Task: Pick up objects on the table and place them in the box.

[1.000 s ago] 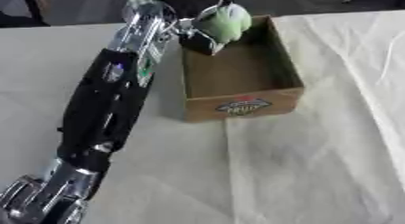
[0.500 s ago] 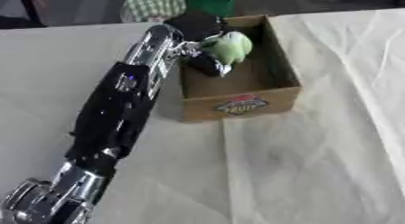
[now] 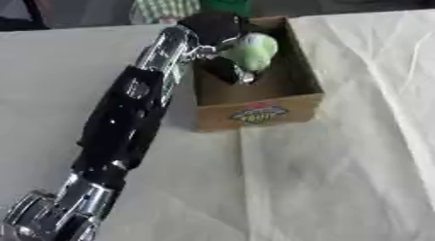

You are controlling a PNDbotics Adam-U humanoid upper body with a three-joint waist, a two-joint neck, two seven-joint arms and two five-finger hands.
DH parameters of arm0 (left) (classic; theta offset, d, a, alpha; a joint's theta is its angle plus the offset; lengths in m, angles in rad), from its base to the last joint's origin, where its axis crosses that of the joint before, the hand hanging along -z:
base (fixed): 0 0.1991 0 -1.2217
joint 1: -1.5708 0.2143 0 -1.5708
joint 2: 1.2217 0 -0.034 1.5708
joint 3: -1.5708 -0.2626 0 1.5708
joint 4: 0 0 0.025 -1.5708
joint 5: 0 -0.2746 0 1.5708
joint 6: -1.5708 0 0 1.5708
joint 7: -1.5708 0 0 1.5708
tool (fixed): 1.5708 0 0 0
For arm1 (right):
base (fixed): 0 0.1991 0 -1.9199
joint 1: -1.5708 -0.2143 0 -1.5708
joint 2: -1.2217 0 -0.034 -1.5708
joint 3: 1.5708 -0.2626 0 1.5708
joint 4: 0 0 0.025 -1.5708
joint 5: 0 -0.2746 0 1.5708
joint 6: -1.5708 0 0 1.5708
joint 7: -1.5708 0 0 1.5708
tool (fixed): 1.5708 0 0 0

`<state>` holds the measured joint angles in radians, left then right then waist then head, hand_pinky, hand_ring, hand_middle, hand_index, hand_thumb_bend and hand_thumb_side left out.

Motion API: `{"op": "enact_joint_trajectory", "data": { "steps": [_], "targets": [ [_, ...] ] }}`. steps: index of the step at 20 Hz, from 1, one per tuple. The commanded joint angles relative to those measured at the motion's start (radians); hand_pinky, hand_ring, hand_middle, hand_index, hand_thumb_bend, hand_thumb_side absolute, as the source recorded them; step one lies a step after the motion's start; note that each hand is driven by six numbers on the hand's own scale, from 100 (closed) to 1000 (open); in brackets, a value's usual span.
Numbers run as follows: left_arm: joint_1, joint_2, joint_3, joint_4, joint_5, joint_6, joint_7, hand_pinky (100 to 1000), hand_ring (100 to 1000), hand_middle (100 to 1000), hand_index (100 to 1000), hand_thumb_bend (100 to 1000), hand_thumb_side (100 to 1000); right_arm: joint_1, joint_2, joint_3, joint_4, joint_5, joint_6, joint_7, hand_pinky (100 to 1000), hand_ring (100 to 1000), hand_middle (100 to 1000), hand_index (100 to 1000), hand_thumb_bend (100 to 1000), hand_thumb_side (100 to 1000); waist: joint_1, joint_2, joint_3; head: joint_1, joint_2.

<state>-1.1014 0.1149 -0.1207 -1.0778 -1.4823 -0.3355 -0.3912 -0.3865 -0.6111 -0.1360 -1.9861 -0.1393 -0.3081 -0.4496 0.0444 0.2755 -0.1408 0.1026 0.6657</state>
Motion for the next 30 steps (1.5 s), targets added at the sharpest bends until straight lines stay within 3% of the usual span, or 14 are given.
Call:
{"op": "enact_joint_trajectory", "data": {
  "steps": [1,5,9,14,15,24,30],
  "targets": [
    [-0.017,0.017,0.009,-0.021,-0.022,0.003,0.016,710,899,846,1000,1000,878,-0.006,-0.019,-0.014,-0.014,-0.003,-0.002,-0.005,834,714,738,874,100,545,-0.005,-0.021,0.000,-0.002,-0.011],
    [-0.008,0.016,0.027,-0.068,0.007,0.018,0.063,717,896,843,1000,991,932,-0.003,-0.021,-0.016,-0.014,-0.001,-0.003,-0.008,834,714,738,874,100,545,-0.006,-0.022,0.005,-0.007,-0.008],
    [-0.004,0.014,0.078,-0.156,0.061,0.045,0.120,731,874,814,1000,888,968,0.004,-0.023,-0.019,-0.014,0.002,-0.003,-0.013,834,714,738,874,100,546,-0.009,-0.026,0.019,-0.016,-0.003],
    [0.006,0.041,0.178,-0.276,0.135,0.114,0.193,737,840,768,975,705,963,0.014,-0.025,-0.025,-0.014,0.008,-0.005,-0.023,833,715,739,874,100,546,-0.012,-0.035,0.040,-0.038,0.001],
    [0.017,0.055,0.193,-0.298,0.149,0.127,0.207,737,835,762,966,627,967,0.015,-0.025,-0.026,-0.014,0.009,-0.005,-0.025,833,715,740,874,100,545,-0.013,-0.037,0.045,-0.043,0.001],
    [0.207,0.105,0.291,-0.506,0.277,0.255,0.335,769,807,733,930,549,959,0.023,-0.031,-0.034,-0.014,0.024,-0.008,-0.041,831,715,740,874,100,550,-0.017,-0.042,0.079,-0.075,-0.008],
    [0.346,0.112,0.347,-0.646,0.363,0.341,0.421,775,787,716,917,537,953,0.032,-0.034,-0.041,-0.014,0.033,-0.009,-0.052,831,715,740,874,100,549,-0.019,-0.039,0.094,-0.088,0.006]
  ]
}}
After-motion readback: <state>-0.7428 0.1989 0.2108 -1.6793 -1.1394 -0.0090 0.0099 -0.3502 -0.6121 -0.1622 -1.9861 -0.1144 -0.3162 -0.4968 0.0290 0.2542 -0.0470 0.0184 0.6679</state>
